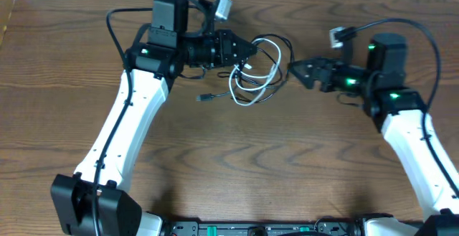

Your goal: Untangle cables

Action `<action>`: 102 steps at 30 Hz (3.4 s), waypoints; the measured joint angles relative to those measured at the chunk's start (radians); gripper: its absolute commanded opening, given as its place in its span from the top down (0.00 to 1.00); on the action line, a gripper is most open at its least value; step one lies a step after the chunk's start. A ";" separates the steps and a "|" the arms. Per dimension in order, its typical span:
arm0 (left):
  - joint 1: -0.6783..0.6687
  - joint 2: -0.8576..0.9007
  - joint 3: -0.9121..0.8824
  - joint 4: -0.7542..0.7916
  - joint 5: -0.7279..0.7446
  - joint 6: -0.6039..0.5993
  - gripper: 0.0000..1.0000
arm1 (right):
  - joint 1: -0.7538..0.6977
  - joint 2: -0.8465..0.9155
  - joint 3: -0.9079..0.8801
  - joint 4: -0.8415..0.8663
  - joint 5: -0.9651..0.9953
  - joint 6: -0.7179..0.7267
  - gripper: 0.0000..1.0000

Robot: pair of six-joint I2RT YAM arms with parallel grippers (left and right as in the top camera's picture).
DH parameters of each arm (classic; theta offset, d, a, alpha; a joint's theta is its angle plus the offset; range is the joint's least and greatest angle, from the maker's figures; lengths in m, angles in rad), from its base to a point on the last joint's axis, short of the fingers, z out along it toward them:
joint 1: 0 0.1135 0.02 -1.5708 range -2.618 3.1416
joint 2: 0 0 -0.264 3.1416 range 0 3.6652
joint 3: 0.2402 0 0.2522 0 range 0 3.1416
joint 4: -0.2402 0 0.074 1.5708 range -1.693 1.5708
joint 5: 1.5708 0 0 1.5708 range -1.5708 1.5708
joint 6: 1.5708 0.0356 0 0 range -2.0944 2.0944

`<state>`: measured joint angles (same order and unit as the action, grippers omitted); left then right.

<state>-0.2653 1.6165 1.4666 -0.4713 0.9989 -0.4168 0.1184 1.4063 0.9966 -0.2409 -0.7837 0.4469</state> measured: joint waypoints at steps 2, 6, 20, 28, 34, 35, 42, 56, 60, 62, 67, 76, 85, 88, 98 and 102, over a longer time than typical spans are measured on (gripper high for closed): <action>-0.013 0.000 0.000 0.000 -0.009 0.002 0.92 | 0.050 0.022 0.000 -0.002 0.079 0.031 0.36; -0.025 0.000 0.000 0.000 -0.013 0.008 0.93 | 0.107 0.074 0.003 -0.104 0.327 0.101 0.58; 0.101 -0.001 0.000 -0.030 -0.104 0.085 0.93 | -0.082 0.140 0.003 -0.457 0.864 0.169 0.99; 0.175 -0.001 0.000 -0.168 -0.228 0.117 0.93 | -0.174 0.140 0.003 -0.397 0.709 -0.005 0.99; 0.142 -0.001 0.000 -0.214 -0.264 0.164 0.92 | -0.167 0.140 0.010 -0.325 0.272 -0.190 0.99; 0.131 -0.001 0.000 -0.215 -0.266 0.167 0.85 | -0.161 0.140 0.018 -0.315 0.205 -0.200 0.99; 0.022 -0.001 0.000 -0.219 -0.273 0.192 0.35 | -0.134 0.140 0.111 -0.253 0.020 -0.015 0.99; -0.175 0.111 0.000 -0.176 -0.325 0.214 0.33 | -0.084 0.140 0.115 -0.091 -0.044 0.277 0.99; -0.201 0.187 0.000 -0.132 -0.329 0.229 0.33 | -0.090 0.140 0.115 -0.079 -0.072 0.301 0.99; -0.211 0.211 0.000 -0.106 -0.330 0.249 0.33 | -0.097 0.140 0.115 -0.078 -0.084 0.308 0.99; -0.249 0.246 0.000 -0.069 -0.332 0.335 0.36 | -0.124 0.140 0.115 -0.078 -0.111 0.312 0.99; -0.343 0.307 0.000 0.107 -0.345 0.490 0.63 | -0.148 0.140 0.115 -0.076 -0.150 0.313 0.99; -0.340 0.373 0.000 0.177 -0.363 0.510 0.93 | -0.160 0.141 0.115 -0.103 -0.137 0.299 0.94; -0.317 0.365 0.000 0.173 -0.374 0.459 0.93 | -0.172 0.141 0.116 -0.148 -0.093 0.276 0.63; -0.219 0.201 0.002 0.029 -0.356 0.200 0.93 | -0.188 0.141 0.119 -0.270 0.158 0.207 0.27; -0.225 0.208 0.002 -0.038 -0.346 0.157 0.93 | -0.179 0.141 0.119 -0.315 0.214 0.189 0.28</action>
<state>-0.4900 1.8244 1.4685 -0.5091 0.6533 -0.2600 -0.0608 1.5475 1.1156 -0.5556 -0.5701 0.6361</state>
